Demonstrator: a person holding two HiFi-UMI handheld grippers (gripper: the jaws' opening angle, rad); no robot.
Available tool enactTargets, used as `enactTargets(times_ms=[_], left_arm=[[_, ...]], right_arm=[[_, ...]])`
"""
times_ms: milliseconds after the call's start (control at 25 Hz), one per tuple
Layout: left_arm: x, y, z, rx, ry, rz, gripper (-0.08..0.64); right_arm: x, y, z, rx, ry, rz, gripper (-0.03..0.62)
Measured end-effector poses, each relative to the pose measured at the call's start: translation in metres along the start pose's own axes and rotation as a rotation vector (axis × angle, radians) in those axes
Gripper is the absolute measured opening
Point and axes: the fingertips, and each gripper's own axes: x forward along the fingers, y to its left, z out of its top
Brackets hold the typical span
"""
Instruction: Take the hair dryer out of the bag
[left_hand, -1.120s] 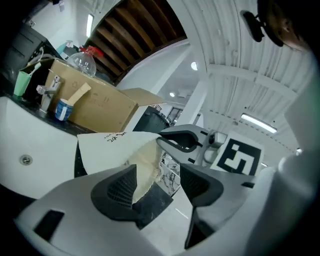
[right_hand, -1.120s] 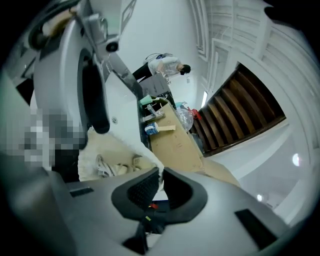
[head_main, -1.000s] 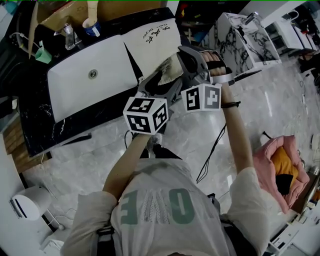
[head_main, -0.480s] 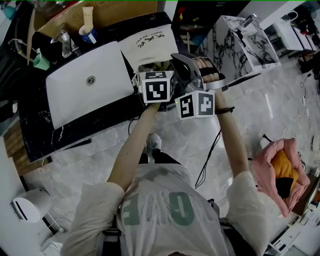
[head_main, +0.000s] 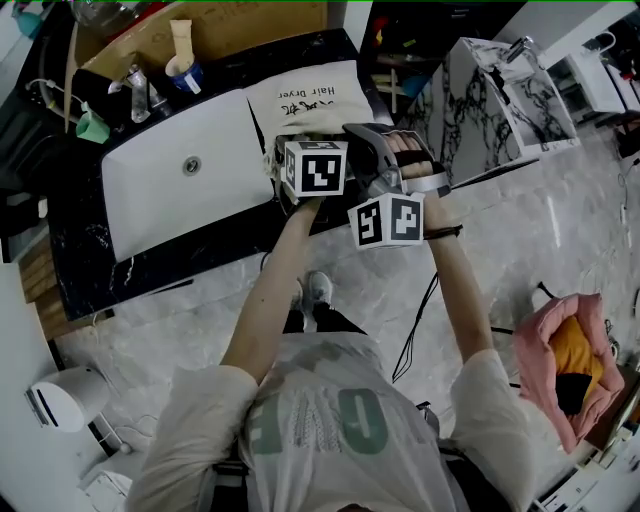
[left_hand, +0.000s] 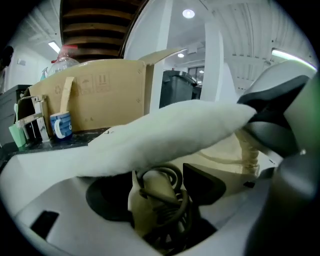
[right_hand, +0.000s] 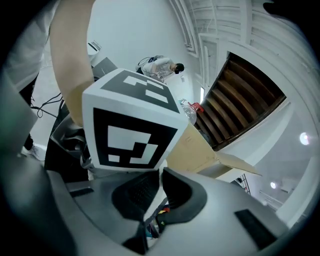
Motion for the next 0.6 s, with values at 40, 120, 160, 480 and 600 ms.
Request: enactTargets(times_ms=[40, 120, 160, 480, 600], left_arm=[[0.003, 0.002, -0.003, -0.006, 0.012, 0.001, 0.301], [0.009, 0.007, -0.005, -0.013, 0.029, 0.003, 0.307], [0.012, 0.008, -0.005, -0.014, 0.037, 0.001, 0.307], [0.03, 0.005, -0.016, -0.111, 0.184, -0.107, 0.307], [0.03, 0.008, -0.018, -0.134, 0.198, -0.11, 0.305]], right_arm=[[0.003, 0.002, -0.001, 0.008, -0.003, 0.001, 0.046], [0.006, 0.004, -0.003, 0.035, -0.011, 0.002, 0.046], [0.008, 0.004, -0.004, 0.048, -0.013, 0.001, 0.046], [0.017, 0.003, -0.013, 0.091, -0.015, -0.001, 0.044], [0.019, 0.006, -0.014, 0.094, -0.015, 0.003, 0.044]])
